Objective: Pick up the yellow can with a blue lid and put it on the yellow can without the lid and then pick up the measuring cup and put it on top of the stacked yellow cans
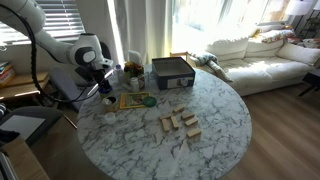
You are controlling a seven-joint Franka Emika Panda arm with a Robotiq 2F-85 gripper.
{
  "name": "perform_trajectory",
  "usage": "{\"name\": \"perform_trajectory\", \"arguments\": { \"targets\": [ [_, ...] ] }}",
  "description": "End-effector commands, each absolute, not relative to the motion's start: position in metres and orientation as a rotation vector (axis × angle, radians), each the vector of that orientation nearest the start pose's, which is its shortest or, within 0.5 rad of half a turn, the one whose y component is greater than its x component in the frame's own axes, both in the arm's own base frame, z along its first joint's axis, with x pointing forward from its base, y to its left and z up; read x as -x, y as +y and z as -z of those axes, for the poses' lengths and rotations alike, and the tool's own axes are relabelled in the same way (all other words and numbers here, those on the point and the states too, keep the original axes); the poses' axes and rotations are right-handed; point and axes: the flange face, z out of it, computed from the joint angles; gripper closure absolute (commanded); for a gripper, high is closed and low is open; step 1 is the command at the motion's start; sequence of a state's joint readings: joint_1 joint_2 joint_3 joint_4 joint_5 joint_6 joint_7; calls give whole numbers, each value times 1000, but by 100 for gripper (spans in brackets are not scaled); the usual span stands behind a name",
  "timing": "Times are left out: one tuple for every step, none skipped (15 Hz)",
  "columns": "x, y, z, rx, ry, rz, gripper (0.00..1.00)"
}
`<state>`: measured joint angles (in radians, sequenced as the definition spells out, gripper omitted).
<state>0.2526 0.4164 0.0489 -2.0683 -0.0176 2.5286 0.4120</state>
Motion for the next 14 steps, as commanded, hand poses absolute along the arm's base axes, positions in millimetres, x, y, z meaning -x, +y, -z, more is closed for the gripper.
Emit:
{"name": "perform_trajectory", "arguments": {
  "targets": [
    [-565,172,-222,3120,157,27,0],
    [-564,173,-221,3118,155,22,0],
    [-564,172,-220,3118,155,18,0],
    [-564,171,-220,3119,162,17,0],
    [-564,169,-220,3125,168,16,0],
    [-563,168,-219,3129,171,12,0],
    [-563,167,-218,3129,173,9,0],
    [-563,167,-216,3129,175,6,0],
    [-562,167,-213,3126,176,3,0],
    [-562,168,-212,3127,174,2,0],
    [-562,169,-211,3125,173,3,0],
    [-562,169,-210,3123,173,-1,0],
    [-562,170,-209,3120,172,-2,0],
    [-562,171,-209,3118,171,-3,0]
  ]
}}
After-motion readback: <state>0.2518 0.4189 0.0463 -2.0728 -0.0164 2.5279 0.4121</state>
